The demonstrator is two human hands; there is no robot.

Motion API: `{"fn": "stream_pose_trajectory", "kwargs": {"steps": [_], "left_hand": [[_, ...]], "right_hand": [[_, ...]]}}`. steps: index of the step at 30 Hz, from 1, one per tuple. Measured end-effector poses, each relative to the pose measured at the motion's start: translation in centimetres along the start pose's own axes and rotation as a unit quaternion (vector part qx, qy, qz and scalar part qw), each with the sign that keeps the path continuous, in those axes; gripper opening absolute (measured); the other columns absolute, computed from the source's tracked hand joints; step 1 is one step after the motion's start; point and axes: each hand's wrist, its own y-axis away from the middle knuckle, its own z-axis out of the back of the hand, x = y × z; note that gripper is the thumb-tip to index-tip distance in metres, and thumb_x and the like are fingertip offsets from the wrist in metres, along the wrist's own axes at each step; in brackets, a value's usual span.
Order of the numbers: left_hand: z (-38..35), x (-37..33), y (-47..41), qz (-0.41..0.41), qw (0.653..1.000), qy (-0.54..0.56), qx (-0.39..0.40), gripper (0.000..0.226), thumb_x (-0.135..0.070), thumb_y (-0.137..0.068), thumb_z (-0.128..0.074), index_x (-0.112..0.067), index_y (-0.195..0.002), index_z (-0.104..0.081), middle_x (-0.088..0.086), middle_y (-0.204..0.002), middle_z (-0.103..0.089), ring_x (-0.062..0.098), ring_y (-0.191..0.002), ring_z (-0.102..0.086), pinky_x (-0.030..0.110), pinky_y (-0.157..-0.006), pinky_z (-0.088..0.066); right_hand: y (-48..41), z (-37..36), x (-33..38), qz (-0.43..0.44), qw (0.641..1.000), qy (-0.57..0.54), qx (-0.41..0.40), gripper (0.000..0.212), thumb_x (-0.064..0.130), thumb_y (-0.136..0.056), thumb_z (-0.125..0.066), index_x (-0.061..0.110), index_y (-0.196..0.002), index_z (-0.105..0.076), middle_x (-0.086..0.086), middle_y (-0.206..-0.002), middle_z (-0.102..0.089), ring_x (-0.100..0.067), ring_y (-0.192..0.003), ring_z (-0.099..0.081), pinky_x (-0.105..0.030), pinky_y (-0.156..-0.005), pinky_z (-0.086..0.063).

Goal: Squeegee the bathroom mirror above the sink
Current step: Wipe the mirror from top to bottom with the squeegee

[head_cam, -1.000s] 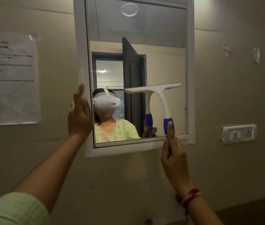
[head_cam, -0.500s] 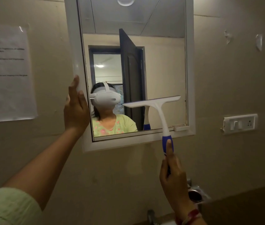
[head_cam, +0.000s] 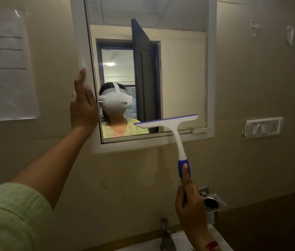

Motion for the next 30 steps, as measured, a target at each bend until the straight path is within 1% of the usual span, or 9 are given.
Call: {"fn": "stream_pose_trajectory", "kwargs": {"steps": [4, 7, 9, 11, 14, 18, 21, 24, 30], "left_hand": [[-0.2, 0.1, 0.0, -0.004, 1.000, 0.002, -0.010, 0.041, -0.026, -0.101, -0.025, -0.025, -0.142, -0.026, 0.001, -0.144, -0.042, 0.038, -0.107, -0.056, 0.040, -0.085, -0.044], [-0.3, 0.1, 0.0, -0.004, 1.000, 0.001, -0.017, 0.041, -0.025, -0.101, -0.026, -0.025, -0.142, -0.027, 0.002, -0.144, -0.043, 0.035, -0.114, -0.052, 0.038, -0.088, -0.043], [-0.3, 0.1, 0.0, -0.004, 1.000, 0.003, -0.015, 0.041, -0.025, -0.101, -0.026, -0.026, -0.142, -0.026, 0.000, -0.144, -0.042, 0.033, -0.116, -0.052, 0.034, -0.088, -0.041], [-0.2, 0.1, 0.0, -0.009, 1.000, 0.008, -0.009, 0.042, -0.025, -0.101, -0.025, -0.026, -0.143, -0.024, -0.004, -0.146, -0.039, 0.032, -0.116, -0.053, 0.034, -0.089, -0.042], [-0.1, 0.0, 0.0, -0.006, 1.000, 0.011, 0.001, 0.043, -0.025, -0.101, -0.024, -0.024, -0.144, -0.023, -0.008, -0.147, -0.035, 0.028, -0.119, -0.052, 0.033, -0.093, -0.042], [-0.2, -0.1, -0.1, 0.006, 1.000, 0.021, 0.002, 0.044, -0.025, -0.101, -0.023, -0.022, -0.144, -0.023, -0.005, -0.148, -0.035, 0.018, -0.128, -0.043, 0.024, -0.098, -0.036], [-0.1, 0.0, -0.2, 0.010, 1.000, 0.019, 0.003, 0.043, -0.026, -0.101, -0.024, -0.023, -0.144, -0.023, -0.005, -0.148, -0.035, 0.020, -0.128, -0.043, 0.024, -0.098, -0.036], [0.0, -0.1, -0.2, 0.011, 1.000, 0.019, 0.003, 0.043, -0.026, -0.101, -0.025, -0.024, -0.144, -0.024, -0.005, -0.148, -0.036, 0.022, -0.127, -0.044, 0.023, -0.096, -0.034], [0.0, -0.1, -0.2, 0.030, 1.000, -0.004, 0.007, 0.041, -0.028, -0.101, -0.026, -0.033, -0.142, -0.023, 0.006, -0.142, -0.044, 0.043, -0.107, -0.054, 0.043, -0.084, -0.044]], "right_hand": [[1.7, 0.0, -0.3, 0.002, 1.000, -0.002, 0.009, 0.077, 0.010, -0.088, -0.048, 0.035, -0.146, -0.005, -0.003, -0.072, -0.053, -0.003, -0.051, -0.044, -0.007, -0.057, -0.040], [2.3, 0.0, -0.4, 0.006, 1.000, 0.010, 0.004, 0.058, 0.034, -0.097, -0.034, 0.040, -0.146, -0.003, -0.002, -0.073, -0.054, -0.002, -0.051, -0.044, -0.002, -0.060, -0.039], [2.6, -0.2, -0.4, -0.002, 1.000, 0.009, 0.003, 0.063, 0.026, -0.097, -0.041, 0.039, -0.146, -0.004, -0.002, -0.074, -0.054, -0.001, -0.051, -0.044, 0.001, -0.060, -0.038], [2.8, -0.4, -0.1, -0.019, 1.000, 0.006, 0.010, 0.071, 0.011, -0.093, -0.049, 0.036, -0.146, -0.008, -0.002, -0.078, -0.054, -0.003, -0.052, -0.044, -0.002, -0.059, -0.039], [3.1, 0.0, 0.5, -0.024, 1.000, 0.002, 0.004, 0.064, 0.012, -0.094, -0.045, 0.035, -0.145, -0.015, -0.001, -0.081, -0.056, -0.006, -0.053, -0.046, -0.015, -0.051, -0.045], [2.2, 1.4, 1.8, -0.068, 0.994, -0.083, -0.034, 0.045, 0.041, -0.095, -0.034, 0.060, -0.133, -0.019, 0.004, -0.080, -0.054, -0.008, -0.056, -0.053, -0.015, -0.048, -0.046], [-0.5, 2.7, 2.7, -0.063, 0.985, -0.138, -0.080, 0.046, 0.041, -0.094, -0.036, 0.043, -0.138, -0.024, 0.006, -0.078, -0.057, -0.005, -0.053, -0.054, -0.008, -0.045, -0.043], [-4.9, 4.2, 3.3, -0.017, 0.984, -0.137, -0.110, 0.043, 0.032, -0.097, -0.036, 0.040, -0.137, -0.024, 0.023, -0.088, -0.057, -0.003, -0.054, -0.055, -0.006, -0.044, -0.042], [-14.9, 7.2, 4.7, 0.072, 0.982, -0.116, -0.131, 0.048, 0.014, -0.098, -0.044, 0.031, -0.138, -0.026, 0.045, -0.107, -0.047, 0.005, -0.072, -0.058, -0.009, -0.056, -0.051]]}}
